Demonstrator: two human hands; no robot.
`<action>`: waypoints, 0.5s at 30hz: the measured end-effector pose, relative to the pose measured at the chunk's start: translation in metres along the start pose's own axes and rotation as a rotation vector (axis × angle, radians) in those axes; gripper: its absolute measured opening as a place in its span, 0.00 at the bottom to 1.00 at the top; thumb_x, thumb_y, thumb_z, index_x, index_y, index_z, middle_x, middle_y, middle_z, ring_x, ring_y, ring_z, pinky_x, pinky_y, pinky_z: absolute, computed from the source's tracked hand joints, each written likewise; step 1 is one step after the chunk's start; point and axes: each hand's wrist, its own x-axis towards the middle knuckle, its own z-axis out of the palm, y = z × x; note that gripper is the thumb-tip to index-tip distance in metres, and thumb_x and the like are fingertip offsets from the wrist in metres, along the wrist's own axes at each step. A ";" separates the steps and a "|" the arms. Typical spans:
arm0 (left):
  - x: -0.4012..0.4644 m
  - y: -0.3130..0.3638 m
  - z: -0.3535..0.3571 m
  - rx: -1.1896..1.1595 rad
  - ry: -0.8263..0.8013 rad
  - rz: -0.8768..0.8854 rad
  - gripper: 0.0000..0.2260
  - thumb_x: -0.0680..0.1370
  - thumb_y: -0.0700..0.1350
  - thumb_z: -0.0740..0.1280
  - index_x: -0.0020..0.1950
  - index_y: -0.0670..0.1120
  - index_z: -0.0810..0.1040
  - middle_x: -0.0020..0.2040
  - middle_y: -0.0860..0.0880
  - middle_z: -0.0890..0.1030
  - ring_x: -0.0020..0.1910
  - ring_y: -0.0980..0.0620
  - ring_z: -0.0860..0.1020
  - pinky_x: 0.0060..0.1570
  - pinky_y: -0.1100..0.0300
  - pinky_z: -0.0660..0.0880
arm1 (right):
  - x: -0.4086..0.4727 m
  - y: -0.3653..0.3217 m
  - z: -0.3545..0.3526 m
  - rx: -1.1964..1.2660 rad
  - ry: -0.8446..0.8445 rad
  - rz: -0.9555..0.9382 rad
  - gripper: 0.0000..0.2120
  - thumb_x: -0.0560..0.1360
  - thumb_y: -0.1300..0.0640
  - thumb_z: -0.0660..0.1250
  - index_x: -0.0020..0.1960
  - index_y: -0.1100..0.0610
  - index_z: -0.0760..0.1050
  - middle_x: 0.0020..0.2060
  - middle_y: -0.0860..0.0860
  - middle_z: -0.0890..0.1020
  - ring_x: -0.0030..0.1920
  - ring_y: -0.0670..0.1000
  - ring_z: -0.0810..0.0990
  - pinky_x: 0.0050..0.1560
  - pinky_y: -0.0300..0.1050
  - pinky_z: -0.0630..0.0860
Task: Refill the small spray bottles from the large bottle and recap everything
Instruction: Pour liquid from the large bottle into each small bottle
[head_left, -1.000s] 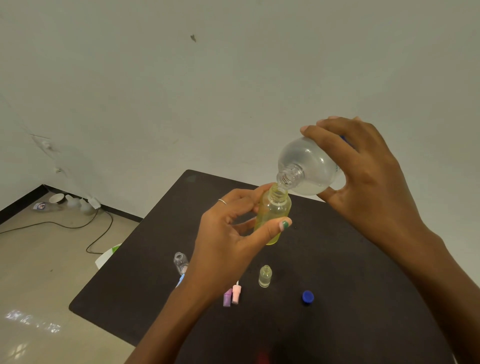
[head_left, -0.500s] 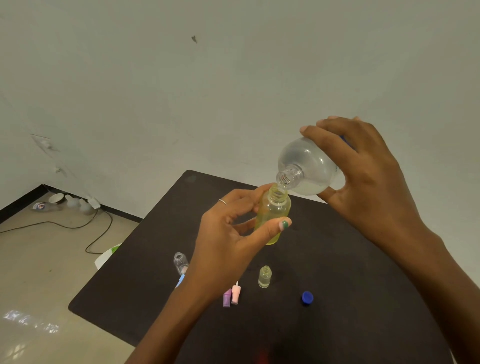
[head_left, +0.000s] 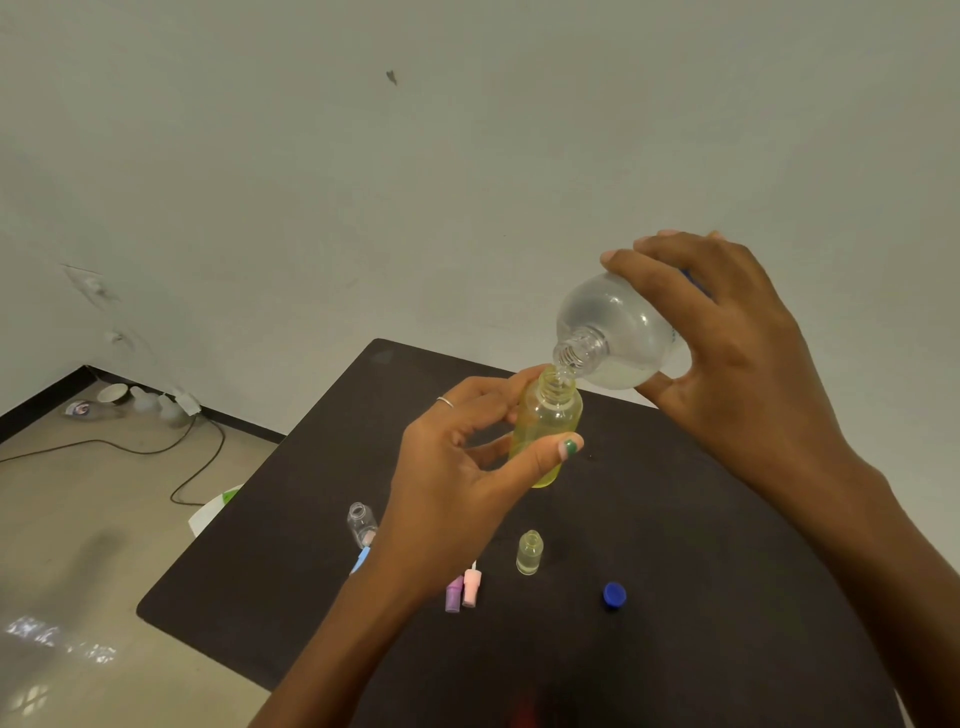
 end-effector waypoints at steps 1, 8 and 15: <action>0.000 0.000 0.000 -0.002 0.000 -0.001 0.15 0.69 0.46 0.71 0.55 0.46 0.81 0.50 0.54 0.81 0.53 0.59 0.78 0.47 0.71 0.76 | 0.000 0.000 0.000 0.000 0.000 0.000 0.30 0.66 0.62 0.77 0.66 0.57 0.72 0.60 0.58 0.75 0.61 0.58 0.71 0.66 0.46 0.62; 0.000 0.002 0.001 -0.028 0.000 -0.002 0.14 0.68 0.46 0.71 0.54 0.48 0.81 0.50 0.54 0.81 0.52 0.60 0.78 0.46 0.72 0.75 | 0.001 0.000 -0.001 0.005 0.009 -0.007 0.30 0.66 0.63 0.77 0.66 0.58 0.72 0.59 0.58 0.75 0.61 0.57 0.70 0.67 0.47 0.61; 0.001 0.001 0.001 -0.010 0.003 0.000 0.15 0.69 0.46 0.71 0.54 0.46 0.81 0.50 0.54 0.81 0.53 0.59 0.78 0.47 0.71 0.76 | 0.001 0.001 -0.001 0.003 0.006 -0.008 0.30 0.65 0.63 0.77 0.66 0.57 0.72 0.59 0.58 0.75 0.61 0.57 0.69 0.67 0.49 0.63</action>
